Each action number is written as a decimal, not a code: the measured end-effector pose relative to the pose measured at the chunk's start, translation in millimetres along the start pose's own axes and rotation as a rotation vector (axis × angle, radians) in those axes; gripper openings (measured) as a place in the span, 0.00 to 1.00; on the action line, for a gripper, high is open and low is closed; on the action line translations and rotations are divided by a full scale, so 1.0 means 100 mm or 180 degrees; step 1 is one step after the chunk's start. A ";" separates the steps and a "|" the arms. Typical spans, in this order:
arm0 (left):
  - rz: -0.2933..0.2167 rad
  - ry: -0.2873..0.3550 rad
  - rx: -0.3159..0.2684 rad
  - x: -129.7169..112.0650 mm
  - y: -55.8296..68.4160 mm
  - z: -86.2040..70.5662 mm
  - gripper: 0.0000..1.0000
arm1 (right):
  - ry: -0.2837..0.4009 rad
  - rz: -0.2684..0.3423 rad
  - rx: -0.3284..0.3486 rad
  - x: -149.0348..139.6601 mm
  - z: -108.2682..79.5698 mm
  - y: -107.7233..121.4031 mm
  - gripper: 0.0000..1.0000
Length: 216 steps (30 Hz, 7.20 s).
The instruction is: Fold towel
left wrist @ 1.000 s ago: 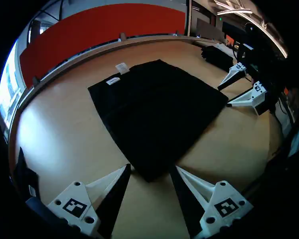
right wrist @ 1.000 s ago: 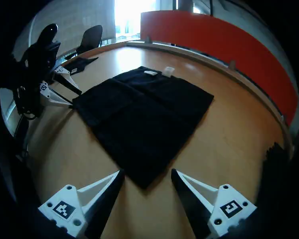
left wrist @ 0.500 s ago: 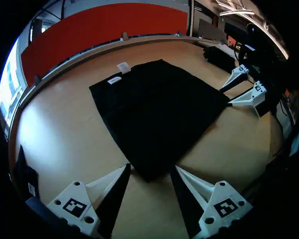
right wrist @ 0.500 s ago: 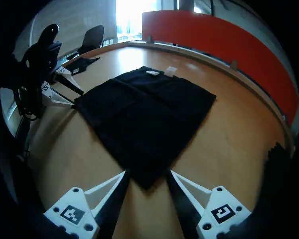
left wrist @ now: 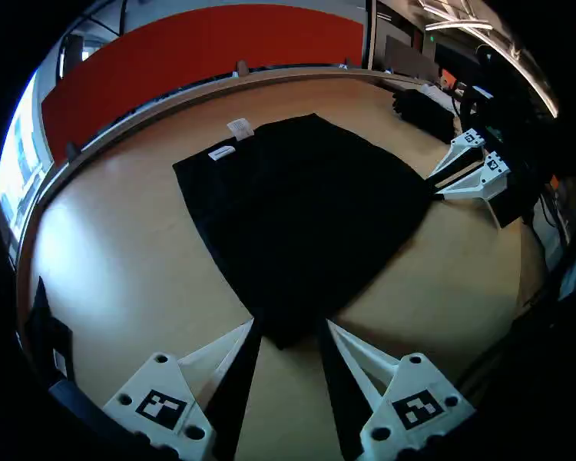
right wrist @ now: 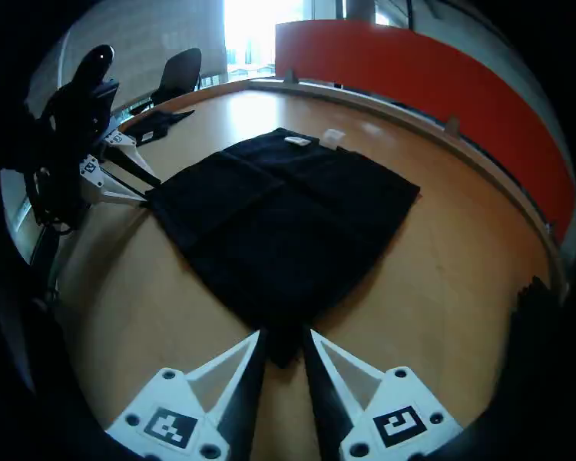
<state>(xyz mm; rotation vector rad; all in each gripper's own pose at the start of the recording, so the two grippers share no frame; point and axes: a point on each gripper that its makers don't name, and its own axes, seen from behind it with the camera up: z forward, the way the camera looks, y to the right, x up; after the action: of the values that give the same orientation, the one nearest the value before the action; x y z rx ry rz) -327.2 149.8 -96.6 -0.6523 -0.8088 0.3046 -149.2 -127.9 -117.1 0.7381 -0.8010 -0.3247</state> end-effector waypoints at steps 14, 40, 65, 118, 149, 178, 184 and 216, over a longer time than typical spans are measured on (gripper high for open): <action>-0.0070 -0.0014 0.0051 0.03 0.00 0.01 0.11 | 0.0000 0.0049 0.0081 0.02 0.00 -0.06 0.09; -0.0344 0.0108 0.0047 0.34 0.03 -0.19 0.10 | 0.0242 0.0043 -0.0083 0.43 -0.21 0.06 0.09; -0.0446 0.0276 0.0103 0.88 0.05 -0.77 0.10 | 0.0511 0.0036 -0.0215 1.05 -0.80 0.18 0.09; -0.0568 0.0432 0.0015 1.34 0.12 -1.44 0.10 | 0.0693 0.0029 -0.0175 1.38 -1.43 0.15 0.08; -0.0574 0.0233 -0.0042 1.17 0.11 -1.07 0.10 | 0.0462 0.0122 -0.0140 1.14 -1.10 0.18 0.08; -0.0477 0.0100 -0.0022 1.10 -0.03 -0.55 0.10 | 0.0210 0.0212 -0.0102 0.94 -0.60 0.31 0.09; -0.0447 0.0072 -0.0005 1.09 -0.09 -0.41 0.10 | 0.0172 0.0250 -0.0095 0.91 -0.49 0.37 0.08; -0.0426 -0.0065 0.0125 0.90 -0.33 0.23 0.13 | 0.0025 0.0481 -0.0299 0.72 0.03 0.64 0.14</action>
<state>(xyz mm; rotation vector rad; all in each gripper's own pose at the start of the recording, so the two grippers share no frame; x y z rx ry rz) -284.3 178.4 -12.8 -0.5561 -0.8598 0.2053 -104.3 -121.5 -32.0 0.5870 -0.8237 -0.2217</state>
